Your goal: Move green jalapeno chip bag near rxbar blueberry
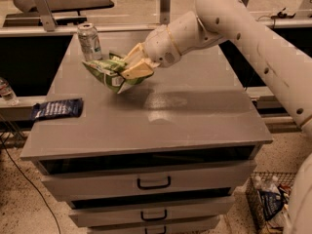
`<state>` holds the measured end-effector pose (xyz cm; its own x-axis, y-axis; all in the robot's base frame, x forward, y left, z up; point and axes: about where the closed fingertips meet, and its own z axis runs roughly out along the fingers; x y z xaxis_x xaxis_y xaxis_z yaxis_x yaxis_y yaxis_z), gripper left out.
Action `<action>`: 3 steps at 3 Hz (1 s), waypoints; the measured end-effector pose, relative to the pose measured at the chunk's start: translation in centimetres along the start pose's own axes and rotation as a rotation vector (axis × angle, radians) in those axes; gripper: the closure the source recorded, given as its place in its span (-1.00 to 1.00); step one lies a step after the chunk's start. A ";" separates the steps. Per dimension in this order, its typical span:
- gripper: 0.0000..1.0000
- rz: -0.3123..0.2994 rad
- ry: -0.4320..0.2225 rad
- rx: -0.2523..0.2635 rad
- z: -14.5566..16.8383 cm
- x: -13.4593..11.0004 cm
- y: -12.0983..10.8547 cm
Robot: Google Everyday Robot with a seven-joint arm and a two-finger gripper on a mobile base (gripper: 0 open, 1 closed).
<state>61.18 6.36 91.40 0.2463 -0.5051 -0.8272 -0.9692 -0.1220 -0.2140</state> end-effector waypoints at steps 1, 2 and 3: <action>1.00 -0.034 -0.032 -0.080 2.7 -0.9 2.0; 0.66 -0.063 -0.051 -0.149 4.4 -1.0 3.3; 0.20 -0.069 -0.059 -0.186 5.6 -0.7 4.2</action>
Offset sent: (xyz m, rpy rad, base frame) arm -0.0483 0.0480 -0.0320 0.0113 0.0392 0.2502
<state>57.00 10.96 88.20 0.3068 -0.4394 -0.8443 -0.9332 -0.3131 -0.1762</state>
